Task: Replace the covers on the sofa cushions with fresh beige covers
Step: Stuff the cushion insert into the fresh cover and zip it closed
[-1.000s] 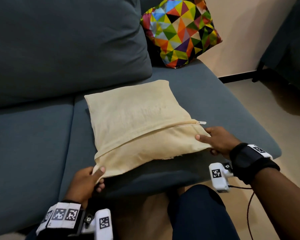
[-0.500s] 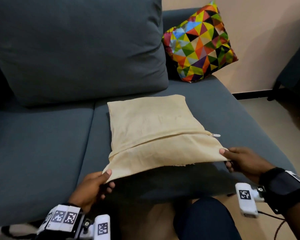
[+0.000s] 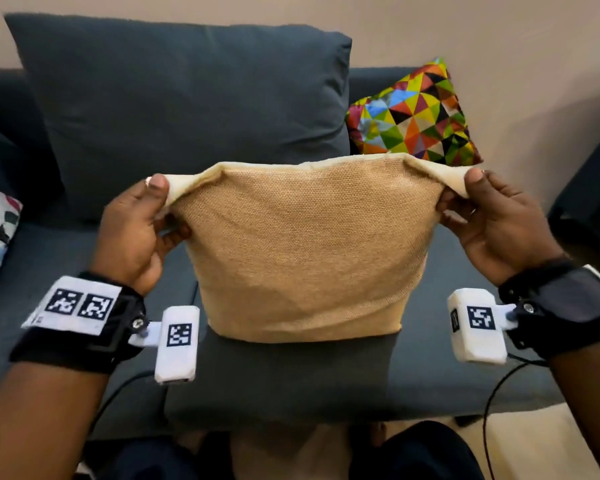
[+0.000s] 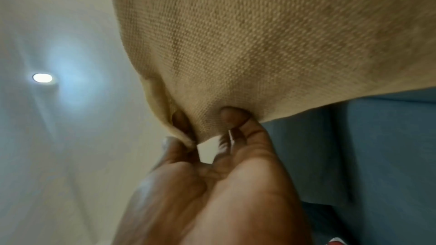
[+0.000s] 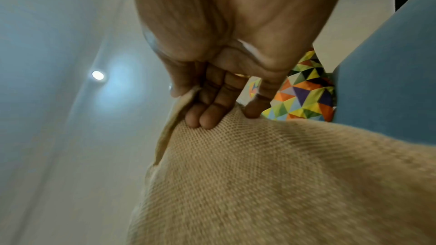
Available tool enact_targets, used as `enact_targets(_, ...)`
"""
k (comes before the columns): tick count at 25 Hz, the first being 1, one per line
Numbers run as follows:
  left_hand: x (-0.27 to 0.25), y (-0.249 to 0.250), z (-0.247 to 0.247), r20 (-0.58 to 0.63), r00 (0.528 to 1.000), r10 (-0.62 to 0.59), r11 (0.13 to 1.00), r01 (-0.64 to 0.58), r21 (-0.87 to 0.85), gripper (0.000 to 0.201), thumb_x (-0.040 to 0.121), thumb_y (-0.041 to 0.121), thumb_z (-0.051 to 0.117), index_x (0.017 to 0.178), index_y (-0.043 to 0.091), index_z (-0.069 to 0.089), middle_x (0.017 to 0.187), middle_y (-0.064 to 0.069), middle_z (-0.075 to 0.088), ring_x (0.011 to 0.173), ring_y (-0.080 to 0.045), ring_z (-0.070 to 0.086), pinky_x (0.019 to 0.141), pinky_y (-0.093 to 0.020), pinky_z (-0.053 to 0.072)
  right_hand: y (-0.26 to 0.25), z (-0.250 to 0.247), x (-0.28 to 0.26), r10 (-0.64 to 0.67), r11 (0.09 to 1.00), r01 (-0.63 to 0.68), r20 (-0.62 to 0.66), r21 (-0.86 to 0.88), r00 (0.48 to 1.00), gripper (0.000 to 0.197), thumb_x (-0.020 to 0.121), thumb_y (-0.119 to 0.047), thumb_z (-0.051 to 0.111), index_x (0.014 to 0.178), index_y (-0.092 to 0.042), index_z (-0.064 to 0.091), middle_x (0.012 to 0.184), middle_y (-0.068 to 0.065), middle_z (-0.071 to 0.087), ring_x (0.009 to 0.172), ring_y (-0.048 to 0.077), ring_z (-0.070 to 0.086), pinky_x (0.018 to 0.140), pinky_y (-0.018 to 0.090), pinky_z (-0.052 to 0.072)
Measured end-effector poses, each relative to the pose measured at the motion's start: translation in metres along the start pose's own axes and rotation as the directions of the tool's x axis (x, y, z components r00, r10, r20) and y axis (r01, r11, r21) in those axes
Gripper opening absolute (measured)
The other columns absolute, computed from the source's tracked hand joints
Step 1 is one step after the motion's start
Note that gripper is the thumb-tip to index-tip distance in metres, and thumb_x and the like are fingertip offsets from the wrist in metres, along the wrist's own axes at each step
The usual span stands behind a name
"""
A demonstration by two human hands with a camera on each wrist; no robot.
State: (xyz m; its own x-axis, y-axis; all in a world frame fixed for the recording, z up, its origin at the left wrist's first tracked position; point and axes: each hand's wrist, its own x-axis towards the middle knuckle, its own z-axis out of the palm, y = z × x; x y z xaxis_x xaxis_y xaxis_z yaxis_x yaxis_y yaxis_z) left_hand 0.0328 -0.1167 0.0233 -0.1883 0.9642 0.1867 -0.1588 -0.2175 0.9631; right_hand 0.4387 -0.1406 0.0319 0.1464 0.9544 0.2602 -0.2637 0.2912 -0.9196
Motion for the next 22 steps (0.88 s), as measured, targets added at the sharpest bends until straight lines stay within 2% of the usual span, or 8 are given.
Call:
enact_targets(3, 0.017, -0.064, 0.001, 0.041, 0.995, -0.095, 0.973, 0.084, 0.213, 0.061, 0.087, 0.063, 0.059, 0.137, 0.032, 0.042, 0.128, 0.004, 0.061, 0.11, -0.014, 0.06, 0.085, -0.033, 0.044, 0.048, -0.005, 0.016, 0.117, 0.971, -0.112, 0.013, -0.209, 0.993, 0.036, 0.099, -0.034, 0.054, 0.132, -0.021, 0.058, 0.13, 0.002, 0.064, 0.118, 0.018, 0.058, 0.09, 0.043, 0.051)
enact_targets(6, 0.01, -0.157, -0.007, 0.12, 0.915, -0.385, 0.775, 0.25, 0.581, 0.128, 0.044, 0.091, 0.068, 0.144, 0.017, 0.037, 0.133, -0.002, 0.056, 0.121, -0.022, 0.057, 0.099, -0.038, 0.047, 0.13, -0.017, 0.016, 0.483, 0.695, -0.386, -0.004, -0.606, 0.875, 0.051, 0.089, -0.04, 0.067, 0.136, -0.031, 0.047, 0.126, -0.009, 0.062, 0.121, 0.019, 0.056, 0.097, 0.048, 0.045)
enact_targets(8, 0.014, -0.203, -0.014, 0.112, 0.881, -0.459, 0.675, 0.264, 0.69, 0.119, 0.043, 0.099, 0.056, 0.127, 0.014, 0.056, 0.116, -0.008, 0.068, 0.109, -0.027, 0.066, 0.088, -0.036, 0.053, 0.178, -0.023, 0.015, 0.552, 0.522, -0.311, 0.036, -0.794, 0.833, 0.062, 0.089, -0.039, 0.07, 0.142, -0.017, 0.045, 0.129, -0.006, 0.057, 0.119, 0.018, 0.056, 0.105, 0.04, 0.043)
enact_targets(10, 0.023, -0.216, -0.015, 0.052, 0.881, -0.47, 0.687, 0.328, 0.648, 0.101, 0.047, 0.099, 0.053, 0.098, 0.012, 0.067, 0.079, -0.016, 0.072, 0.072, -0.029, 0.07, 0.06, -0.03, 0.051, 0.206, -0.033, 0.02, 0.509, 0.509, -0.302, -0.001, -0.806, 0.861, 0.054, 0.09, -0.044, 0.069, 0.133, -0.015, 0.054, 0.126, -0.003, 0.063, 0.107, 0.015, 0.062, 0.094, 0.03, 0.049)
enact_targets(13, 0.029, -0.206, -0.011, 0.05, 0.834, -0.549, 0.683, 0.413, 0.602, 0.085, 0.072, 0.091, 0.043, 0.074, 0.008, 0.062, 0.053, -0.015, 0.061, 0.048, -0.027, 0.057, 0.054, -0.03, 0.044, 0.219, -0.045, 0.026, 0.551, 0.505, -0.437, -0.111, -0.744, 0.827, 0.037, 0.084, -0.041, 0.076, 0.112, -0.017, 0.068, 0.105, 0.002, 0.074, 0.087, 0.02, 0.07, 0.075, 0.037, 0.058)
enact_targets(17, 0.016, -0.198, -0.029, 0.084, 0.84, -0.535, 0.649, 0.346, 0.678, 0.095, 0.079, 0.088, 0.036, 0.103, 0.002, 0.068, 0.098, -0.018, 0.073, 0.09, -0.032, 0.068, 0.094, -0.044, 0.051, 0.187, -0.039, 0.014, 0.536, 0.546, -0.419, -0.081, -0.725, 0.84, 0.022, 0.09, -0.025, 0.073, 0.099, -0.006, 0.068, 0.073, 0.007, 0.066, 0.05, 0.015, 0.054, 0.046, 0.026, 0.041)
enact_targets(20, -0.03, -0.168, -0.044, 0.21, 0.756, -0.62, 0.55, 0.228, 0.803, 0.072, 0.073, 0.085, 0.044, 0.107, 0.023, 0.058, 0.104, 0.008, 0.065, 0.098, -0.011, 0.062, 0.084, -0.026, 0.048, 0.147, -0.044, -0.022, 0.548, 0.469, -0.353, -0.047, -0.809, 0.835, 0.015, 0.091, -0.025, 0.072, 0.103, -0.016, 0.067, 0.073, -0.002, 0.068, 0.045, 0.001, 0.054, 0.041, 0.018, 0.04)
enact_targets(22, -0.058, -0.153, -0.051, 0.233, 0.741, -0.63, 0.481, 0.136, 0.866, 0.064, 0.077, 0.073, 0.054, 0.125, 0.03, 0.054, 0.111, 0.014, 0.065, 0.107, -0.01, 0.063, 0.082, -0.022, 0.05, 0.132, -0.046, -0.047, 0.633, 0.296, -0.321, -0.067, -0.899, 0.772, 0.027, 0.089, -0.029, 0.073, 0.112, -0.021, 0.06, 0.091, 0.005, 0.071, 0.059, 0.009, 0.063, 0.05, 0.029, 0.051)
